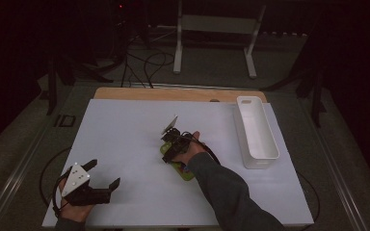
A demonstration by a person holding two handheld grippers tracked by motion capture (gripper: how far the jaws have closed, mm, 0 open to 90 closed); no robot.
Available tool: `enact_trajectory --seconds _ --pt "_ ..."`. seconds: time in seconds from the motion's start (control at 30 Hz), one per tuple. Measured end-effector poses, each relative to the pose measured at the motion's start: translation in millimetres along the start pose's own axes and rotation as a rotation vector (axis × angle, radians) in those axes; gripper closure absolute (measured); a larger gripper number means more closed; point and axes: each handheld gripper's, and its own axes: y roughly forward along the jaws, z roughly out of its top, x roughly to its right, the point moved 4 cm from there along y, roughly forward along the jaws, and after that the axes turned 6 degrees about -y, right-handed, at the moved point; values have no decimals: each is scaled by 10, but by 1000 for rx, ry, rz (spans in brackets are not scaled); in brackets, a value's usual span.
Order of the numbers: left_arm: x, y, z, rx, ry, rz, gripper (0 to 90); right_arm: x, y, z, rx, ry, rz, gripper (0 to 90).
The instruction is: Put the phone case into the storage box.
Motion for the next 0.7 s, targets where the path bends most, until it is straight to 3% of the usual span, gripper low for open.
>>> enact_trajectory --seconds 0.7 --pt "2 4 -1 -1 0 -1 0 -3 -202 44 78 9 -2 156"
